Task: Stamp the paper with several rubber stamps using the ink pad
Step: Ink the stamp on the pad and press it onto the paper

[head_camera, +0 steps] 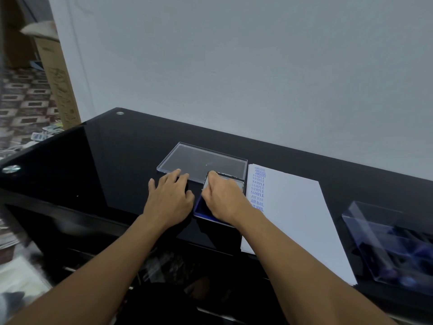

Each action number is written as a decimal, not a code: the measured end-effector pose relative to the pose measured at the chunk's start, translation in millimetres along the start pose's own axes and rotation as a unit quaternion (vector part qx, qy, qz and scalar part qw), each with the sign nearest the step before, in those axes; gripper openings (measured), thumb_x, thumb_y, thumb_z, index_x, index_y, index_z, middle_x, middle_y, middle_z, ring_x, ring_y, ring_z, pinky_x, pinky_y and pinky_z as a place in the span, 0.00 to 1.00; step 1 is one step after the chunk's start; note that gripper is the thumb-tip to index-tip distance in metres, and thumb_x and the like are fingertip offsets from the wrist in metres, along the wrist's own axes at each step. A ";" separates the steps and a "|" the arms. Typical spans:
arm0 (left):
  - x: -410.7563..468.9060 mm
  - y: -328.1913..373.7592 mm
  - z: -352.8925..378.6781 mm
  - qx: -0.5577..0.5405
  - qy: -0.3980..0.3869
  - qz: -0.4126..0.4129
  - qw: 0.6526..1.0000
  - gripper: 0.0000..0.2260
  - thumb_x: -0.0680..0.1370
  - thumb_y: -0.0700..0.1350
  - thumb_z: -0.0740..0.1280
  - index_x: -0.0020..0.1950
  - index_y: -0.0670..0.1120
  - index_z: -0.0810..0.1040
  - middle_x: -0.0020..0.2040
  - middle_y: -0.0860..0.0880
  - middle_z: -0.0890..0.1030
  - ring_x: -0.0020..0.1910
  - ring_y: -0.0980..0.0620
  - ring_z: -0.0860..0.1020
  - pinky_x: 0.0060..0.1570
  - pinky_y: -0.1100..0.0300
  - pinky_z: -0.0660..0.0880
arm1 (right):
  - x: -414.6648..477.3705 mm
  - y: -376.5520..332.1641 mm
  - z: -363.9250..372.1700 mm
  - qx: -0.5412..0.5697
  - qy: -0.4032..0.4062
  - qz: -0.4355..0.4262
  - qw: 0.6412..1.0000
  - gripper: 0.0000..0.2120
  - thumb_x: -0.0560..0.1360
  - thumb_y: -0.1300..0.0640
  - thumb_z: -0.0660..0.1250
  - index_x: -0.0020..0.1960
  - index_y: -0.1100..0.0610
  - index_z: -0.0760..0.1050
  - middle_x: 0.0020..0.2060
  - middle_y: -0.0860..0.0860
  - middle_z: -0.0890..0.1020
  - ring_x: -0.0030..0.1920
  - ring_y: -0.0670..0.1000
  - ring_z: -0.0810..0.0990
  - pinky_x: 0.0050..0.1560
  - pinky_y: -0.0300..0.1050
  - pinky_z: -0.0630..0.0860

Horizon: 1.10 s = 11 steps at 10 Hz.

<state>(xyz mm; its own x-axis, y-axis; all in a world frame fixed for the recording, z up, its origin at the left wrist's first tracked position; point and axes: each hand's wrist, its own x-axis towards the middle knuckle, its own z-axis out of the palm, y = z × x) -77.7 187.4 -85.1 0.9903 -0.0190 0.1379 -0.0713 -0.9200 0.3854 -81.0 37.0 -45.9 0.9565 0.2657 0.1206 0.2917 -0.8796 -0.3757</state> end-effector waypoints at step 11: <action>-0.2 18.4 -20.5 -0.039 0.030 0.040 0.998 0.23 0.81 0.44 0.58 0.77 0.46 0.65 0.80 0.46 0.60 0.79 0.47 0.57 0.73 0.31 0.52 | 0.4 0.9 -3.1 0.010 -0.030 0.000 1.000 0.07 0.81 0.56 0.57 0.47 0.57 0.61 0.40 0.61 0.76 0.39 0.60 0.71 0.40 0.51 0.65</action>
<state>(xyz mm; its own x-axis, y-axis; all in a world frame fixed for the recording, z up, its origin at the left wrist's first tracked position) -81.7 178.5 -59.4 0.9720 -0.0659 0.2255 -0.1619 -0.8835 0.4396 -80.4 35.1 -43.4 0.9550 0.2894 0.0654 0.2912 -0.8720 -0.3935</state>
